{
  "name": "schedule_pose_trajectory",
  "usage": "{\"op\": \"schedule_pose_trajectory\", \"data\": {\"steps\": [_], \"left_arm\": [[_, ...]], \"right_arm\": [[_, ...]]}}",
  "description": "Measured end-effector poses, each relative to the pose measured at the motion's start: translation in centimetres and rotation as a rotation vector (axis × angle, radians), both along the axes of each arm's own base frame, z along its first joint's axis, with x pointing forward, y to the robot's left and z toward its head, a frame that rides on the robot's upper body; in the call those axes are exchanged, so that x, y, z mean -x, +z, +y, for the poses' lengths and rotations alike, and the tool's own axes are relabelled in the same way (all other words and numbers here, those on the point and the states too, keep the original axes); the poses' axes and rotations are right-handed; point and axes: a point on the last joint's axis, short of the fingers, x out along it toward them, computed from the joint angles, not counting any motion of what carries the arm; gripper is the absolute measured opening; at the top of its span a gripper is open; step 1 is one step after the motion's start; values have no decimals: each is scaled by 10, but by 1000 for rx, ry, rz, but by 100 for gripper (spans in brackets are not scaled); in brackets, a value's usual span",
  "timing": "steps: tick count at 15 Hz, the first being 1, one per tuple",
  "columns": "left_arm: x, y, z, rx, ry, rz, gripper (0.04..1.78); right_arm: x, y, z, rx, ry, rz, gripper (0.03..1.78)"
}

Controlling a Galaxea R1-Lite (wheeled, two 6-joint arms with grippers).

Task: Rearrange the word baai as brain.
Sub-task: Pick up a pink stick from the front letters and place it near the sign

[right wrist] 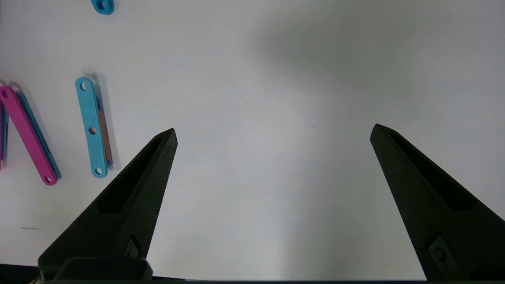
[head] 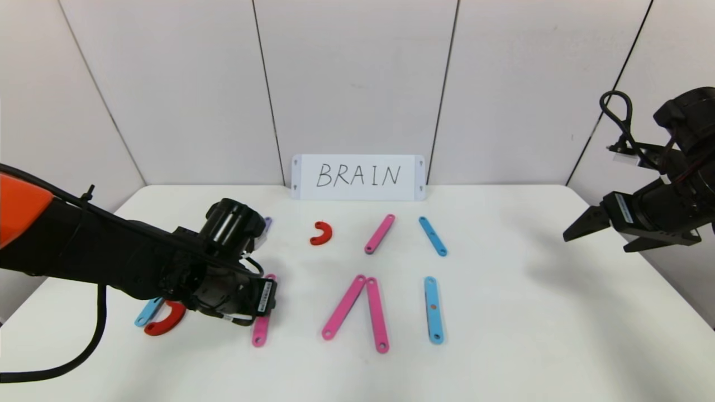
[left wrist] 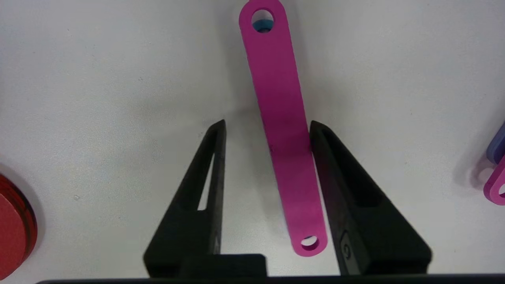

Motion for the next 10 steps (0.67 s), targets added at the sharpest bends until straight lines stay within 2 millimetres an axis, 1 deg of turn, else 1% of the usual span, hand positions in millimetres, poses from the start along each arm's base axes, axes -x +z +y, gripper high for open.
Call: {"op": "schedule_pose_trajectory", "data": {"steps": [2,3,8,10], "left_arm": [[0,0,0,0,-1,-1,39],[0,0,0,-1,-1,-1,32],[0,1,0,3,0,-5,30],[-4,10,-2,25,2,-47,30]], "right_arm": [[0,0,0,0,-1,-1,171],[0,0,0,0,-1,-1,171],[1,1,0,0,-1,-5,171],[1,1,0,-2,0,-4,171]]}}
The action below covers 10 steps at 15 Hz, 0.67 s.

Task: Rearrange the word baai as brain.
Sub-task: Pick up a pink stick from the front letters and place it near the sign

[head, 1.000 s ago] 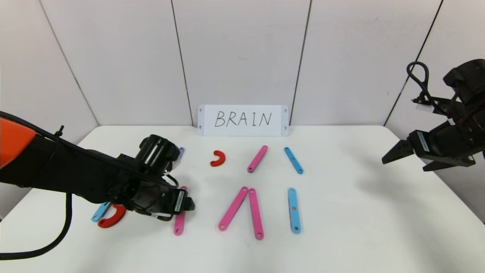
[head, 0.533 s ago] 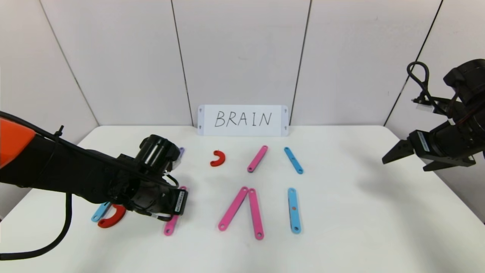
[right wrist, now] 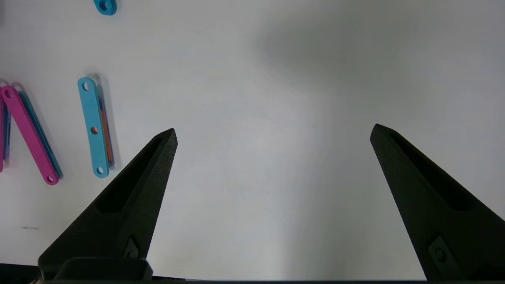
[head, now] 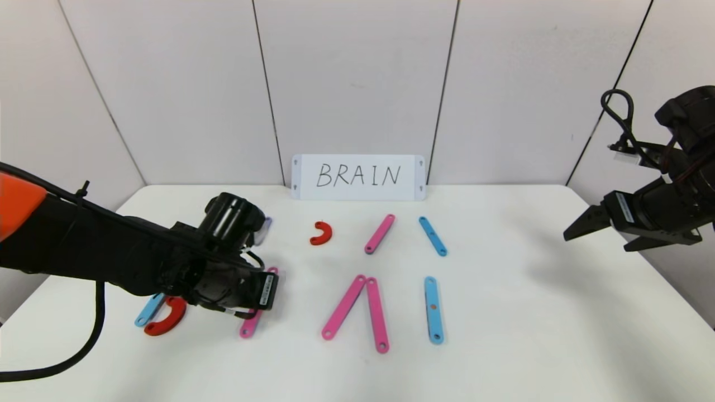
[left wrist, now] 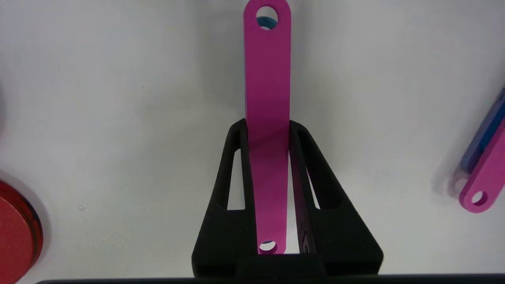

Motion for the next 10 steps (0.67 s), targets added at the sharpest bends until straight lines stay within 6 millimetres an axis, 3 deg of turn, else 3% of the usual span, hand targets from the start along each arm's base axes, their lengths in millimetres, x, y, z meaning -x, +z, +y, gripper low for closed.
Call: {"op": "schedule_pose_trajectory", "data": {"steps": [6,10], "left_arm": [[-20,44,-7,91,12,-175,30],[-43,54,-20,113,-2,-228,30]], "right_arm": [[-2,-3,0,3,9,7,171],[-4,-6,-1,5,12,17,171]]}}
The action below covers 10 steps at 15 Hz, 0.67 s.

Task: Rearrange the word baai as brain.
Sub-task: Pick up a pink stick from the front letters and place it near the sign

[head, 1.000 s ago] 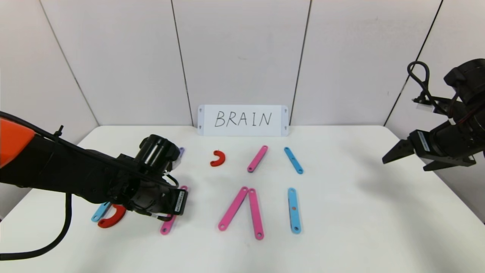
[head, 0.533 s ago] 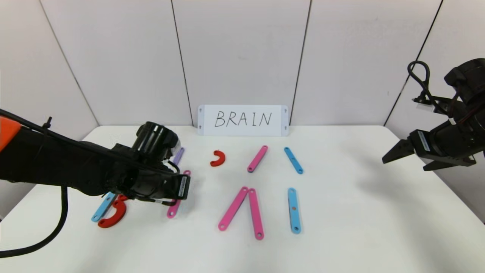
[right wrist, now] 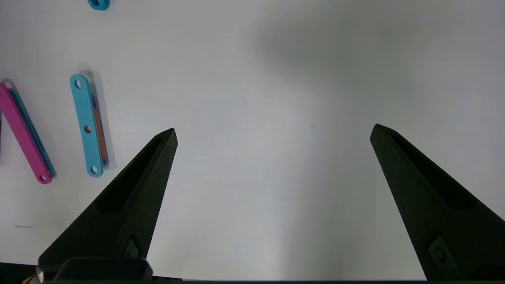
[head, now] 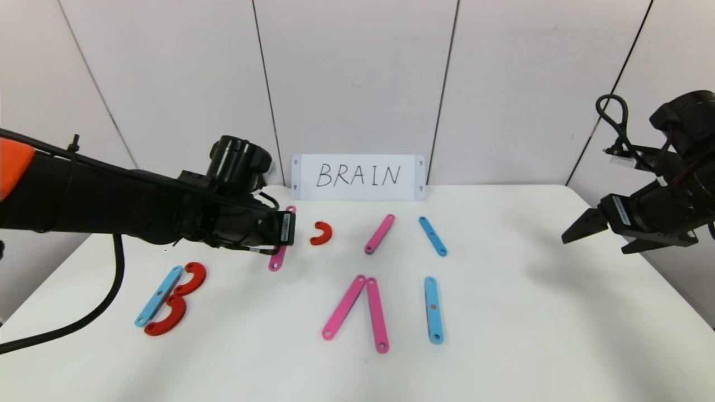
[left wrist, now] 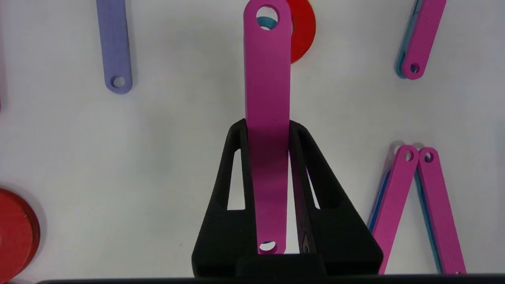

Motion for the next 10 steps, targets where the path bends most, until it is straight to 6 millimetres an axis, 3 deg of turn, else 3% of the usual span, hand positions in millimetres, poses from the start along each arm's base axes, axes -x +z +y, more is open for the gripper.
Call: {"op": "schedule_pose_trajectory", "data": {"steps": [5,10], "left_arm": [[-29,-9,-18,0,-19,-15,30],[-36,-24,-48,-6,-79,-4,30]], "right_arm": [[-3,-4,0,2,7,13,171],[-4,-7,0,4,13,21,171]]}}
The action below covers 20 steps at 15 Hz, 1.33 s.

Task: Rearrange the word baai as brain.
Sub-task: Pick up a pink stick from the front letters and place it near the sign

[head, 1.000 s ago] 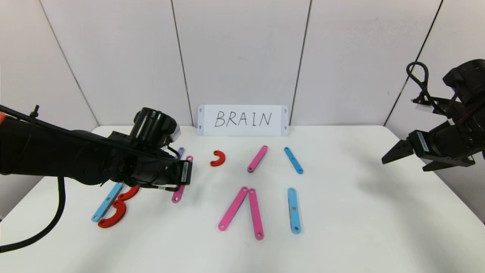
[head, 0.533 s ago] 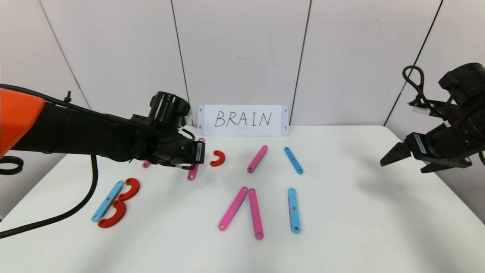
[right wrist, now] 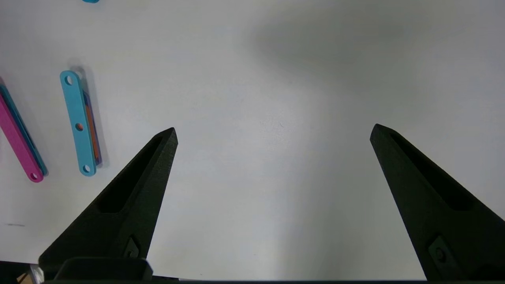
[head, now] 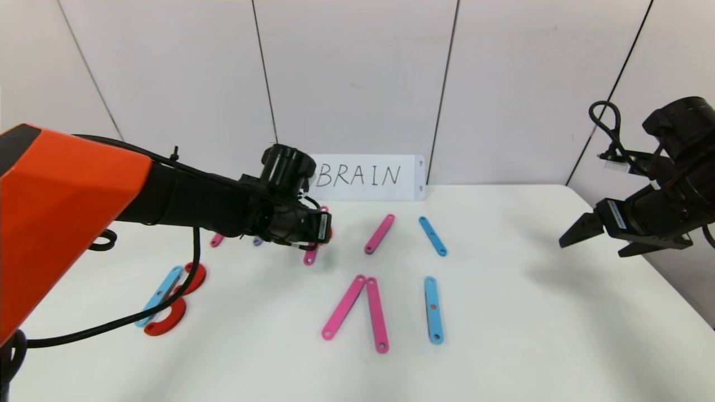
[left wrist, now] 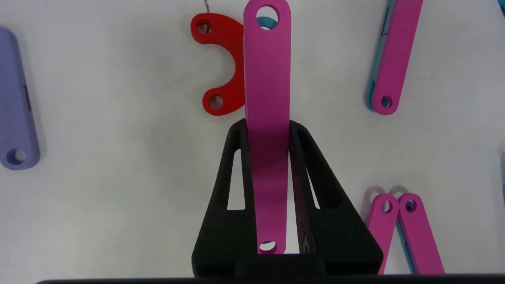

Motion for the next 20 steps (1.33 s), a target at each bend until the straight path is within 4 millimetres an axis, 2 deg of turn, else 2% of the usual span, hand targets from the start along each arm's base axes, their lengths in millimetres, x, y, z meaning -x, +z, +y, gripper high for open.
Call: {"op": "schedule_pose_trajectory", "data": {"steps": [7,20], "left_arm": [[-11,-12,-26,-12,-47,6,30],[-20,-32,-43,-52,-94,16,30]], "right_arm": [[-1,-2,-2,1,-5,6,171],[0,-4,-2,11,12,14,171]]}}
